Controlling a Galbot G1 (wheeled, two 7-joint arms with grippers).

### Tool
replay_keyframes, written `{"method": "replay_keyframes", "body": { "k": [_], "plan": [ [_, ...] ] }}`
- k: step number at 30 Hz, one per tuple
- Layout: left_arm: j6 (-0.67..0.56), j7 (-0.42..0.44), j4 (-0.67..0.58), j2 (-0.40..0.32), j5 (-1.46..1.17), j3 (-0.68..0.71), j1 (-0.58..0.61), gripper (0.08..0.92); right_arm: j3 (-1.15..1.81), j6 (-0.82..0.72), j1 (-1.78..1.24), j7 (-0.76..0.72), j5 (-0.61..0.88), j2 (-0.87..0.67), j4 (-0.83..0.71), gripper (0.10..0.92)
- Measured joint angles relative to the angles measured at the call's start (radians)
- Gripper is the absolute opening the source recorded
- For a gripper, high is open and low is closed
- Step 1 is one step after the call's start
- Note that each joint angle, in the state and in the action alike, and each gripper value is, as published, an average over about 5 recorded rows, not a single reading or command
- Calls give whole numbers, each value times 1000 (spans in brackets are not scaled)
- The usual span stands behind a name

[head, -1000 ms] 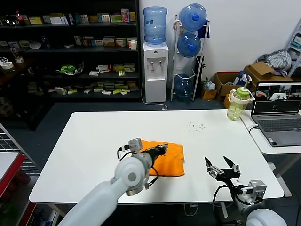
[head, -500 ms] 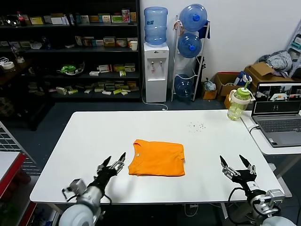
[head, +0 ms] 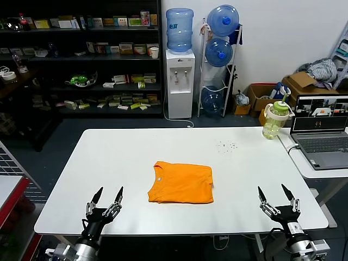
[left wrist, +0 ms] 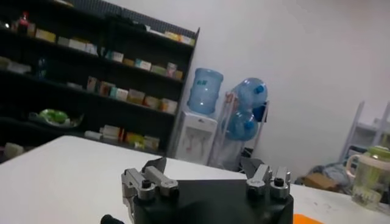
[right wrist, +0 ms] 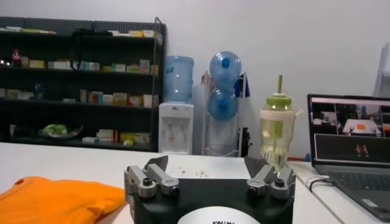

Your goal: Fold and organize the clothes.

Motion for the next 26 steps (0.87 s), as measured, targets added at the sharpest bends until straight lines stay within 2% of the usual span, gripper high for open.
{"method": "replay_keyframes", "body": {
  "k": [9,26],
  "plan": [
    [-62,54,4,-29,41,-63,43,823,11,76,3,-18,-55,50,-22,823],
    [-107,80,4,-66,77,-116,55,823,13,125,1,-27,-108,93,-30,823]
  ]
}}
